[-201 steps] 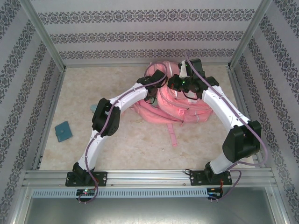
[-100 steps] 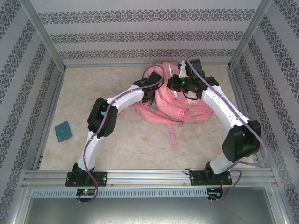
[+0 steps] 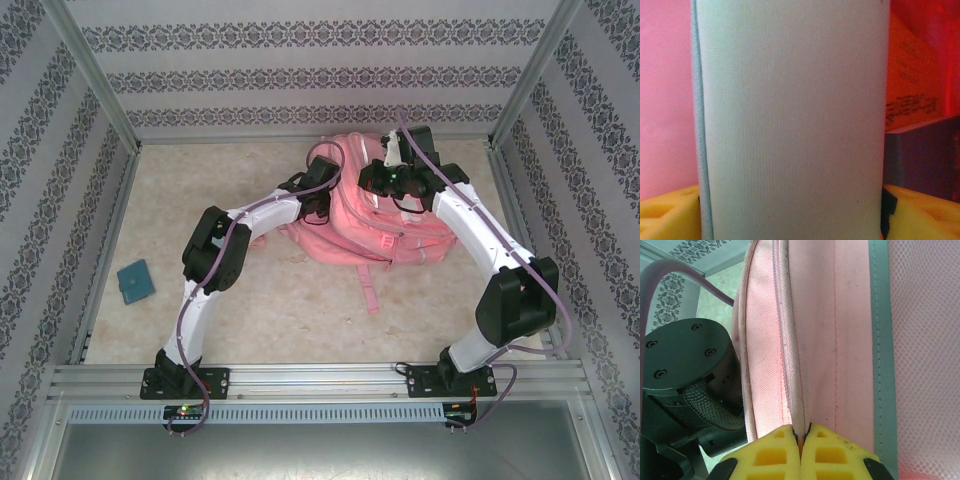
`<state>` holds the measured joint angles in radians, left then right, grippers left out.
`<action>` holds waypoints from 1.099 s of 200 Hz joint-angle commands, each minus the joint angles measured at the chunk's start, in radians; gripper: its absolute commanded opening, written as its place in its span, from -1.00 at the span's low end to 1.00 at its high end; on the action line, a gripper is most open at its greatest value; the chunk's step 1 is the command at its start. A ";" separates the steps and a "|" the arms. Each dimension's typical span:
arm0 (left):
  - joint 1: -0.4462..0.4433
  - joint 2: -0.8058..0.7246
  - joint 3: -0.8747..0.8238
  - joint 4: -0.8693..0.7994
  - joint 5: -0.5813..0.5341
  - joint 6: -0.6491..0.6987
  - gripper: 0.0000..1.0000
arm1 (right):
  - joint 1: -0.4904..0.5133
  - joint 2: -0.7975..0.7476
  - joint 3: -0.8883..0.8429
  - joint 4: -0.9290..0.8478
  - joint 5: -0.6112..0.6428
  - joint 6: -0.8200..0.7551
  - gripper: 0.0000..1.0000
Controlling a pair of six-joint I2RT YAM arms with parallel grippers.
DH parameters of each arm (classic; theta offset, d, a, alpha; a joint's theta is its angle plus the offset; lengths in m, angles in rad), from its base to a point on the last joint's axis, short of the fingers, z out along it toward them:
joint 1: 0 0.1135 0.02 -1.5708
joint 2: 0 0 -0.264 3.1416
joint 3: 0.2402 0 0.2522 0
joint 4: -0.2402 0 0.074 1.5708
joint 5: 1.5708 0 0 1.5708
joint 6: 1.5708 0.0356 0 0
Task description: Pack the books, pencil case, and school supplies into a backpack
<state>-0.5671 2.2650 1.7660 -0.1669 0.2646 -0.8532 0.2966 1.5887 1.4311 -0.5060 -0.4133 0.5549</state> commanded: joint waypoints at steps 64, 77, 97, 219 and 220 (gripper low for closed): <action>0.006 -0.041 0.162 -0.339 -0.164 0.145 0.99 | -0.018 -0.009 0.017 0.047 -0.061 0.007 -1.00; 0.006 -0.065 0.155 -0.379 -0.186 0.164 0.99 | -0.023 -0.007 0.021 0.047 -0.059 0.005 -1.00; 0.007 -0.100 0.145 -0.460 -0.217 0.193 0.99 | -0.028 -0.009 0.022 0.047 -0.054 0.003 -1.00; 0.087 -0.698 -0.472 -0.549 -0.525 0.052 0.91 | 0.017 0.020 0.015 0.067 -0.027 -0.001 -1.00; 0.089 -0.704 -0.476 -0.551 -0.530 0.048 0.90 | 0.017 0.020 0.015 0.067 -0.026 -0.001 -1.00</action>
<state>-0.5198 1.6714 1.3743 -0.6415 -0.1242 -0.7158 0.2890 1.6012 1.4311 -0.5037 -0.4301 0.5522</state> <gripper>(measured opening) 0.973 0.042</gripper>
